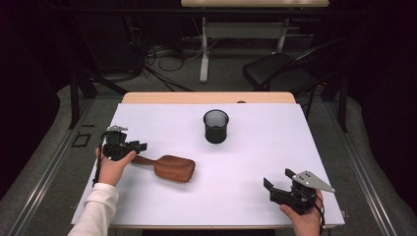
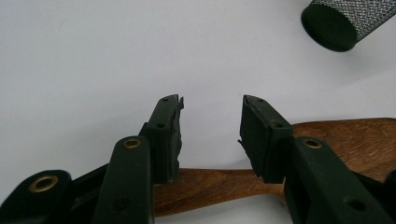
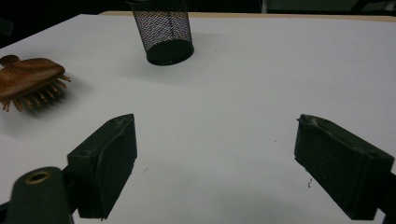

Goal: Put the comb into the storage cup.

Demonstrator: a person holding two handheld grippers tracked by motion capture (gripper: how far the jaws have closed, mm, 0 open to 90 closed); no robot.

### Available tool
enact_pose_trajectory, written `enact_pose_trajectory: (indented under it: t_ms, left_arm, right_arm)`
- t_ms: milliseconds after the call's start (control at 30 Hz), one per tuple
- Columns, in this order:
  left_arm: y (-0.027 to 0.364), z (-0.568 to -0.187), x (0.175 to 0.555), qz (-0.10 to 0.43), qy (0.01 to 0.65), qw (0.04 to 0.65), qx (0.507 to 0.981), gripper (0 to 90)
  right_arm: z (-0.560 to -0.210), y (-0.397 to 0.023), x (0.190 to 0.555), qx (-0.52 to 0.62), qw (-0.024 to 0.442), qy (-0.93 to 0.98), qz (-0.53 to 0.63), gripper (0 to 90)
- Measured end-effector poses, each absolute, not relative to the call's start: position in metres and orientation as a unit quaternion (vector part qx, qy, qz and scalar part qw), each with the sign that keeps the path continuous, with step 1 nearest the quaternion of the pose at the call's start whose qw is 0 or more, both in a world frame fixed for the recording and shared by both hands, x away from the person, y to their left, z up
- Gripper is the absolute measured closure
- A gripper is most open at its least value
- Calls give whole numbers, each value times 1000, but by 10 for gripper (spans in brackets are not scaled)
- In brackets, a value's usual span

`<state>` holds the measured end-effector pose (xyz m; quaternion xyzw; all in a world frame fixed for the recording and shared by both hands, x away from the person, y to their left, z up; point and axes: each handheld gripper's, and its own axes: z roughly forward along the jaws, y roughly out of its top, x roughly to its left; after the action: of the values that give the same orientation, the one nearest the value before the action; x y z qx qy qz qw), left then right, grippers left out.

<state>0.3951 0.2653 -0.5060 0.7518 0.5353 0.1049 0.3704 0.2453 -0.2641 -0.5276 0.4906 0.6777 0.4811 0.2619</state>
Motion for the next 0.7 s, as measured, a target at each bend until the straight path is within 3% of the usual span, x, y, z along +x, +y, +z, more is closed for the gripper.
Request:
enact_pose_trajectory:
  t_ms: [333,600,700]
  left_arm:
    - [265,-518,399,103,548,348,754,625]
    - [259,-525,401,114,548,320,764,722]
    - [257,-527,402,110,547,315,768,798]
  right_arm:
    - [-528,-265,246,492,257,681,478,137]
    - [-529,-264,246,491,256,681,479,139]
    - [-529,-264,246,491,255,683,478,140]
